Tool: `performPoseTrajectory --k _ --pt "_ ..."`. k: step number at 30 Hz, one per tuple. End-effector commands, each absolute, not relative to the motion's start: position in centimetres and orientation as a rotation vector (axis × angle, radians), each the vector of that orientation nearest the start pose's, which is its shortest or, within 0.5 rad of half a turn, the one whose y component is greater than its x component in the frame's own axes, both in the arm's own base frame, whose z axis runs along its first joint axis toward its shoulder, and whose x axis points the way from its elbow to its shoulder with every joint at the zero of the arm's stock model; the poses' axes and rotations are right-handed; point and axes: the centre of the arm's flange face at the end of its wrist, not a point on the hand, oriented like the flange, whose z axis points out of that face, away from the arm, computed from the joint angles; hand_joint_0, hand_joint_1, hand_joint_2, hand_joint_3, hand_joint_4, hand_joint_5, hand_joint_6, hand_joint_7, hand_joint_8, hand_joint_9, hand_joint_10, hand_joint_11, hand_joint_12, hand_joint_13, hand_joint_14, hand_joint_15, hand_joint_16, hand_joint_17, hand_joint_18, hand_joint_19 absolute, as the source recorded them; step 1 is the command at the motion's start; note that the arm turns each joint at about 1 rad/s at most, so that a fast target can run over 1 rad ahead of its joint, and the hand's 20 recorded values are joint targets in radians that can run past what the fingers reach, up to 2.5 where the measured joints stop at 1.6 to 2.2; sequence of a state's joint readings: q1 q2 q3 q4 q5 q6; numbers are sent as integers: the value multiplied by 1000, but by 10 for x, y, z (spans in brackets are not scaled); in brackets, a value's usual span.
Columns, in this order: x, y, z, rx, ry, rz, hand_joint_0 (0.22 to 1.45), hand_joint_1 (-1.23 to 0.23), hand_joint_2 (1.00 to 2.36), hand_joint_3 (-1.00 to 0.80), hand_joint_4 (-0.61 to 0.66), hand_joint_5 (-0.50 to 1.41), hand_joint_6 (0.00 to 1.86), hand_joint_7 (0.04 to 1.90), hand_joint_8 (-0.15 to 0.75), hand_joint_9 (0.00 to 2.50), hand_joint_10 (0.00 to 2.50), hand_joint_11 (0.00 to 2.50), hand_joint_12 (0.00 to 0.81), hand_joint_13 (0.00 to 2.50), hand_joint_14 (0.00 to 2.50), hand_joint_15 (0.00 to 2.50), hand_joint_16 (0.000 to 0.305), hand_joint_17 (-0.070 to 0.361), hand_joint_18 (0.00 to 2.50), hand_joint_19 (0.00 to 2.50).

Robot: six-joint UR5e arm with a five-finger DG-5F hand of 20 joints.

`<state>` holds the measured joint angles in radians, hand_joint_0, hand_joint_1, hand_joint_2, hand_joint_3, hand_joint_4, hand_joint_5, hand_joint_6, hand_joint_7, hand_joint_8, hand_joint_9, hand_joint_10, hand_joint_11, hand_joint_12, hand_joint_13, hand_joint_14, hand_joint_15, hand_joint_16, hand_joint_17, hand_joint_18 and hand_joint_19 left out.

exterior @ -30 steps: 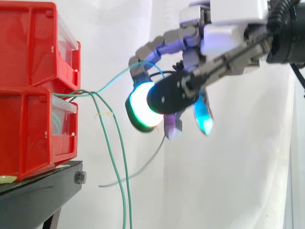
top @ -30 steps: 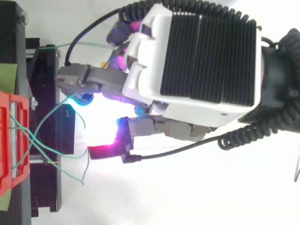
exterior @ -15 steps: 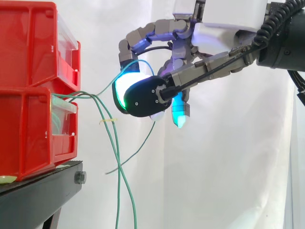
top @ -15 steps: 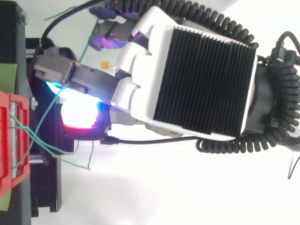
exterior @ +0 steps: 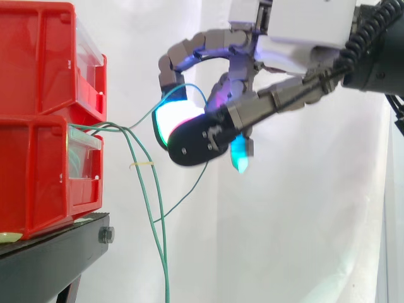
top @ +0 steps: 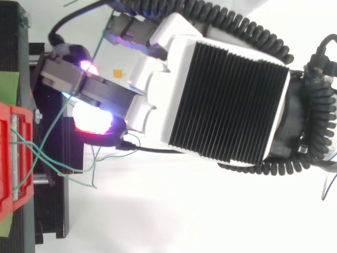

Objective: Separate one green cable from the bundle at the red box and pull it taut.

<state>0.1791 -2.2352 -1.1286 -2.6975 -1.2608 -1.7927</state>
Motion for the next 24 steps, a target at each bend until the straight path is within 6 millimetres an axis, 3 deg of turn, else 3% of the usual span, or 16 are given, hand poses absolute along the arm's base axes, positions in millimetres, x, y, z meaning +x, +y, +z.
performPoseTrajectory --k 1,4,8,16,19,24 --pt "770 -26 313 -58 1386 -292 744 -787 1022 -169 64 137 505 1266 201 1698 4 95 397 1092 14 497 46 103 694 569" --pt "768 -25 306 -56 1356 -292 743 -787 1022 -165 65 137 505 1266 203 1701 3 95 395 1094 14 490 46 103 692 569" --pt "760 -26 319 -53 1310 -284 744 -786 1022 -167 65 137 505 1262 207 1698 3 95 395 1095 14 489 46 102 692 570" --pt "725 -28 317 -86 1330 -267 744 -786 1022 -164 65 137 505 1258 204 1700 3 96 393 1093 14 491 45 102 693 577" --pt "707 -30 327 -81 1304 -263 743 -785 1022 -164 64 137 505 1264 204 1707 4 115 395 1094 15 497 45 102 694 569" --pt "700 -29 336 -80 1292 -259 744 -784 1022 -167 60 137 505 1263 203 1703 5 108 394 1095 14 498 45 102 693 577"
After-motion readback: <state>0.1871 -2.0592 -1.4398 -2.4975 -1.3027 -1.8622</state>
